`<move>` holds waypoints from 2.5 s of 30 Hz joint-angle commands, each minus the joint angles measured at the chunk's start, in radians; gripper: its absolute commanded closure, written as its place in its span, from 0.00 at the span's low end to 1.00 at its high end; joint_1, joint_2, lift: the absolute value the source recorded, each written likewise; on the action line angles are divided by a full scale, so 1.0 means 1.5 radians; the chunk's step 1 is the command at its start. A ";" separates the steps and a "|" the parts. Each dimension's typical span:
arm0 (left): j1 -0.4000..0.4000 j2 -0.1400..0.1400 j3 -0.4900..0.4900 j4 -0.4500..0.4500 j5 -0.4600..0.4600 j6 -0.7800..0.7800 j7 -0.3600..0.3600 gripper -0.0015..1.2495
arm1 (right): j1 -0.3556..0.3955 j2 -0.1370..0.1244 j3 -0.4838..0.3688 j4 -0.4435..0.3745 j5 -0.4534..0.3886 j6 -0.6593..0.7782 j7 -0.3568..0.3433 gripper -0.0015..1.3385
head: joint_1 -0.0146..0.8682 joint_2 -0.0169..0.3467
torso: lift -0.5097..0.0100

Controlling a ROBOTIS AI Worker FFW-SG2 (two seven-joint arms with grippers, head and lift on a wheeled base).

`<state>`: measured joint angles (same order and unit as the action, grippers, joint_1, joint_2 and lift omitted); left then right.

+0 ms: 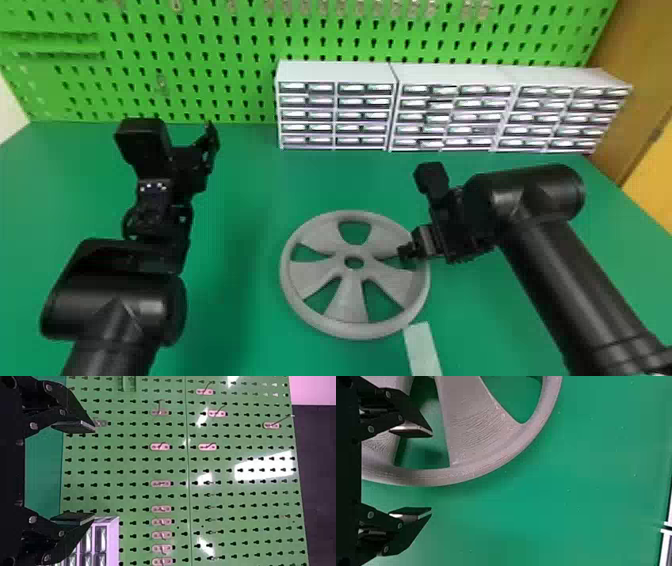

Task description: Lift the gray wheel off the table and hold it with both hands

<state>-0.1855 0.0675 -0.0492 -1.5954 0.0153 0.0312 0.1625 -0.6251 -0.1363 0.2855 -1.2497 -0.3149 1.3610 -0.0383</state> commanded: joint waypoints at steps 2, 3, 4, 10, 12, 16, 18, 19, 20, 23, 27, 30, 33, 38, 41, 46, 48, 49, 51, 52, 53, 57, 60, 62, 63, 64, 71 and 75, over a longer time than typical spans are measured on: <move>0.001 0.000 -0.001 0.000 0.000 -0.001 0.001 0.38 | 0.001 0.002 -0.001 0.004 0.000 0.002 0.000 0.48 | 0.82 0.09 | 0.79; 0.000 0.000 -0.001 0.000 0.000 -0.001 0.001 0.38 | 0.001 0.002 -0.001 0.004 0.000 0.002 0.000 0.48 | 0.82 0.09 | 0.79; 0.000 0.000 -0.001 0.000 0.000 -0.001 0.001 0.38 | 0.001 0.002 -0.001 0.005 0.000 0.003 0.000 0.49 | 0.82 0.09 | 0.79; 0.000 0.000 -0.001 0.000 0.000 -0.001 0.001 0.38 | 0.001 0.002 0.001 0.005 0.000 0.005 0.000 0.65 | 0.82 0.09 | 0.79; 0.001 0.000 -0.001 0.000 0.000 -0.002 0.001 0.38 | -0.002 0.003 0.002 0.005 0.000 0.005 0.000 0.66 | 0.82 0.09 | 0.79; 0.001 0.000 -0.001 0.000 0.000 -0.002 0.001 0.38 | -0.004 0.003 0.003 0.004 0.004 0.008 0.000 0.73 | 0.82 0.09 | 0.79; 0.001 0.000 -0.001 0.000 0.000 -0.002 0.001 0.38 | -0.004 0.003 0.004 0.004 0.005 0.008 0.000 0.73 | 0.82 0.09 | 0.79; 0.001 0.000 -0.001 -0.001 0.000 -0.002 0.001 0.38 | -0.004 0.003 0.006 0.004 0.006 0.007 0.000 0.74 | 0.82 0.09 | 0.79; 0.000 0.000 0.000 0.000 -0.001 -0.002 0.001 0.38 | -0.005 0.003 0.008 0.003 0.007 0.007 0.000 0.75 | 0.82 0.09 | 0.79; 0.000 0.000 0.000 0.000 -0.001 -0.002 0.001 0.38 | -0.005 0.003 0.010 0.003 0.010 0.008 0.000 0.76 | 0.82 0.09 | 0.79; 0.000 0.000 0.000 0.000 -0.001 -0.002 0.001 0.38 | -0.005 0.003 0.009 0.003 0.012 0.008 0.000 0.76 | 0.82 0.09 | 0.79; 0.000 0.000 0.000 0.000 -0.001 -0.002 0.001 0.38 | -0.006 0.003 0.010 0.003 0.015 0.008 0.000 0.76 | 0.82 0.09 | 0.79; 0.000 0.000 0.001 0.000 -0.001 -0.002 0.001 0.38 | -0.006 0.003 0.012 0.003 0.018 0.008 0.000 0.80 | 0.82 0.09 | 0.79; 0.000 0.000 0.001 0.000 -0.001 -0.002 0.001 0.38 | -0.006 0.003 0.010 0.001 0.015 0.003 0.001 0.80 | 0.82 0.09 | 0.79; 0.000 0.000 0.000 0.000 0.000 -0.002 0.001 0.38 | -0.005 0.002 0.008 -0.007 0.015 -0.005 0.000 0.80 | 0.82 0.09 | 0.79; 0.000 0.000 0.001 -0.001 0.000 -0.002 0.001 0.38 | 0.002 0.003 -0.001 -0.038 0.031 -0.025 0.001 0.80 | 0.82 0.09 | 0.79; 0.000 0.001 0.001 -0.003 0.000 -0.002 0.001 0.38 | 0.002 0.003 -0.004 -0.045 0.031 -0.033 0.001 0.80 | 0.82 0.09 | 0.79; 0.000 0.001 0.001 -0.003 0.000 -0.002 0.001 0.38 | 0.003 0.003 -0.006 -0.048 0.033 -0.039 0.001 0.80 | 0.82 0.09 | 0.79; 0.000 0.001 0.001 -0.004 0.000 -0.002 0.001 0.38 | 0.006 0.003 -0.009 -0.060 0.038 -0.055 0.001 0.80 | 0.82 0.09 | 0.79; 0.000 0.001 0.001 -0.004 0.000 -0.002 0.001 0.38 | 0.008 0.004 -0.011 -0.065 0.041 -0.064 0.001 0.80 | 0.82 0.09 | 0.79; 0.000 0.001 0.001 -0.004 0.000 -0.002 0.001 0.38 | 0.011 0.004 -0.013 -0.071 0.044 -0.073 0.001 0.80 | 0.82 0.09 | 0.79; 0.000 0.002 0.001 -0.007 0.000 -0.002 0.001 0.38 | 0.019 0.007 -0.025 -0.086 0.048 -0.111 0.001 0.80 | 0.82 0.09 | 0.79; 0.001 0.002 0.001 -0.009 0.000 -0.002 0.001 0.38 | 0.027 0.009 -0.027 -0.097 0.051 -0.145 0.001 0.80 | 0.82 0.09 | 0.79; 0.001 0.002 0.001 -0.011 0.000 -0.002 0.001 0.38 | 0.033 0.012 -0.030 -0.109 0.060 -0.164 0.001 0.81 | 0.82 0.09 | 0.79; 0.001 0.002 0.001 -0.012 0.000 -0.002 0.001 0.38 | 0.035 0.013 -0.030 -0.114 0.065 -0.174 0.001 0.81 | 0.82 0.09 | 0.79; 0.001 0.002 0.000 -0.012 0.000 -0.002 0.001 0.38 | 0.037 0.015 -0.030 -0.118 0.069 -0.182 0.001 0.81 | 0.82 0.09 | 0.79; 0.002 0.002 0.001 -0.015 0.000 -0.002 0.001 0.38 | 0.061 0.023 -0.035 -0.145 0.090 -0.270 0.001 0.81 | 0.82 0.09 | 0.79; 0.003 0.002 0.001 -0.017 0.000 -0.002 0.001 0.38 | 0.072 0.027 -0.041 -0.153 0.100 -0.316 0.001 0.81 | 0.82 0.09 | 0.79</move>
<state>-0.1820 0.0706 -0.0476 -1.6189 0.0153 0.0276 0.1641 -0.5341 -0.1010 0.2321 -1.4649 -0.1799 0.9579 -0.0368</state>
